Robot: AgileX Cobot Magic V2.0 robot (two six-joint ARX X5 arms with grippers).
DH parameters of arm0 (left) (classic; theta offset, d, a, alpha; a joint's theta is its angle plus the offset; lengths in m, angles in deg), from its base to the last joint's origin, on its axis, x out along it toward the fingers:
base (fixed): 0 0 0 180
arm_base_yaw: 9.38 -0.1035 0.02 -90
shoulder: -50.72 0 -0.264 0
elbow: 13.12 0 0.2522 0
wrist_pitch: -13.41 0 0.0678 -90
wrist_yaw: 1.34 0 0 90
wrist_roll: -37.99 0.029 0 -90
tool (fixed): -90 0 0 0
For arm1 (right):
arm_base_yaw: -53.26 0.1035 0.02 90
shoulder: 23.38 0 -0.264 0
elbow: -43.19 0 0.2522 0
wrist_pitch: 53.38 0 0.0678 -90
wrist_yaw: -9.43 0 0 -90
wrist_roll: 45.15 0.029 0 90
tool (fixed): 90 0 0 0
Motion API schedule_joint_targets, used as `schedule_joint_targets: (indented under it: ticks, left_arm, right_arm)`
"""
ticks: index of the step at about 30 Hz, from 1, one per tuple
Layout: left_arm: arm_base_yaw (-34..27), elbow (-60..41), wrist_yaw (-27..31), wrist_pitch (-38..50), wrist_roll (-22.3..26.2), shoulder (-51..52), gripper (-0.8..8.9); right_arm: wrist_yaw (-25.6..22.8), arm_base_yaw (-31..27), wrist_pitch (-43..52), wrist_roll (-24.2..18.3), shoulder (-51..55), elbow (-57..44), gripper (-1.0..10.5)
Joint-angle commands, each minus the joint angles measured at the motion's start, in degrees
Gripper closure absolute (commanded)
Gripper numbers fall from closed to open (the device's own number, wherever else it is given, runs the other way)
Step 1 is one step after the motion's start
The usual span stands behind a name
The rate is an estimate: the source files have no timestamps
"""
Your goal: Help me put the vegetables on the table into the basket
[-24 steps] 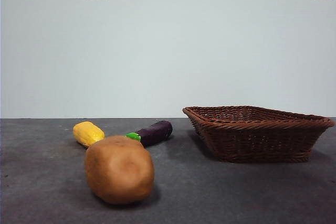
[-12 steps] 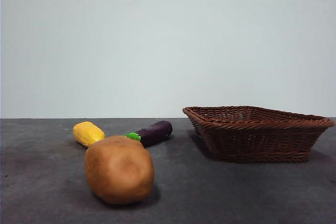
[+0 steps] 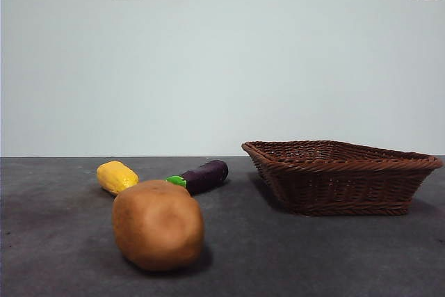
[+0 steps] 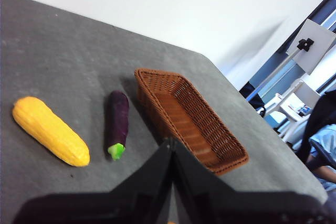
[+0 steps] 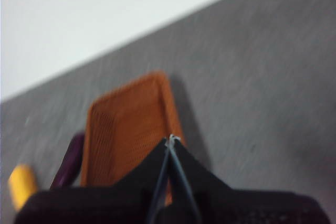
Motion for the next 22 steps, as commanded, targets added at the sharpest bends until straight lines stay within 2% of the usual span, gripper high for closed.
schedule_joint_targets:
  ticks: [1, 5, 8, 9, 12, 14, 18, 22]
  left_arm:
    - [0.2, 0.2, -0.6, -0.2, -0.4, -0.6, 8.18]
    - [0.2, 0.2, -3.7, -0.7, -0.4, -2.1, 8.18]
    - [0.2, 0.2, -6.1, -1.1, 0.0, -3.9, 8.18]
    - [0.5, 0.2, -6.2, -1.5, 0.3, -4.7, 8.18]
    - [2.3, 0.2, -6.2, -2.8, 2.2, -7.3, 8.18]
    - [4.2, 0.2, -6.1, -3.6, 3.6, -8.9, 8.18]
    - [8.6, 0.2, -5.6, -3.5, 4.6, -11.7, 8.18]
    - [10.3, 0.2, -5.5, -3.3, 4.8, -13.6, 8.18]
  right_arm:
    - [4.2, 0.1, -2.8, -2.2, -4.4, 1.2, 9.4]
    - [9.7, 0.1, -6.6, -4.7, -12.5, 3.3, 9.4]
    - [12.0, 0.1, -8.0, -6.2, -18.9, 4.9, 9.4]
    - [12.9, 0.1, -8.4, -7.1, -21.9, 5.6, 9.1]
    - [13.1, 0.5, -8.5, -8.9, -30.3, 8.2, 6.3]
    - [13.2, 1.7, -8.5, -10.2, -35.3, 10.5, 5.3]
    - [13.0, 5.5, -8.7, -12.4, -45.2, 16.6, 4.3]
    - [10.8, 8.6, -10.0, -14.2, -54.8, 23.9, 4.3]
